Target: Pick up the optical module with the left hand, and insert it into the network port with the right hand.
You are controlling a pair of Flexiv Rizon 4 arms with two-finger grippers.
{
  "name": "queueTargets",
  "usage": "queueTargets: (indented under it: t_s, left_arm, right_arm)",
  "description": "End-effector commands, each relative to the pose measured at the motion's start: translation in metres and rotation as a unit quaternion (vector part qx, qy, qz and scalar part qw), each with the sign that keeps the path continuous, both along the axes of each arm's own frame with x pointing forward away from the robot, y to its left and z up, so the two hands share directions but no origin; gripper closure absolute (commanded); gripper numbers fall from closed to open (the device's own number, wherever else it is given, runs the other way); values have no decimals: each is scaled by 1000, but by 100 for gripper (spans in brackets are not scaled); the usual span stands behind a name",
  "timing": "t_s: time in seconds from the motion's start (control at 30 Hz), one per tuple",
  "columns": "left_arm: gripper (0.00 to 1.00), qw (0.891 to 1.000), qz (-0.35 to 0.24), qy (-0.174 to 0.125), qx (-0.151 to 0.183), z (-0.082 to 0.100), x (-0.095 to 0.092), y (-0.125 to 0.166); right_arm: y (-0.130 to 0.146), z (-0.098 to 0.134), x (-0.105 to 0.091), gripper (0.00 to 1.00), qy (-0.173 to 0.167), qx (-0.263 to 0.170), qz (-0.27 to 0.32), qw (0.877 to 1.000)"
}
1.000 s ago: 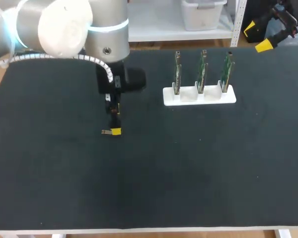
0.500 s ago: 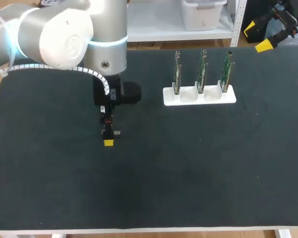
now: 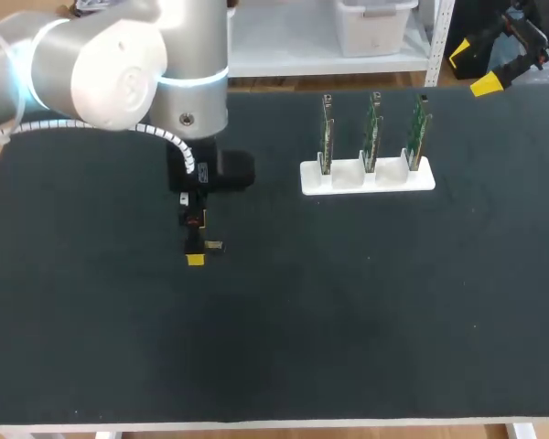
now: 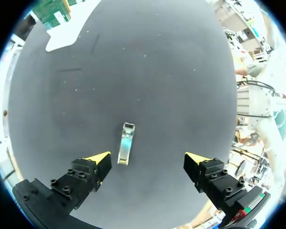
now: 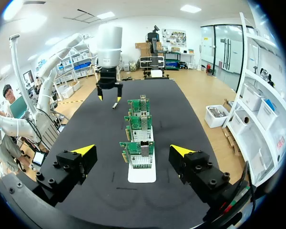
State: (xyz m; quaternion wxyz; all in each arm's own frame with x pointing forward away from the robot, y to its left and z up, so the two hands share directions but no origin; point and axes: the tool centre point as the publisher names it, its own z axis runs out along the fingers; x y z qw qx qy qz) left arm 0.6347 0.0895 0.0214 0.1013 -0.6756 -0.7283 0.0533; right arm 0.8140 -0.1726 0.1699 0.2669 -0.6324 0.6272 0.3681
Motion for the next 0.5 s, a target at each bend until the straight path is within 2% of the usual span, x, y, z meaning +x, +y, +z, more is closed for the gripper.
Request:
queueTargets:
  t_s: [0.03,0.27,0.3,0.5]
  left_arm:
    - [0,1000,0,-4,-3,-4,3,1]
    - [0,1000,9,-17,-12,-8,8,5]
    - [0,999,22,-22,-23,-8,9,7]
    - [0,999,23,-23,-21,-10,10,9]
  right_arm:
    - [-1,0,8,0,80,8,107,991]
    - [-1,0,8,0,80,8,107,991]
    - [-1,0,8,0,80,8,107,991]
    - [-1,0,8,0,80,8,107,991]
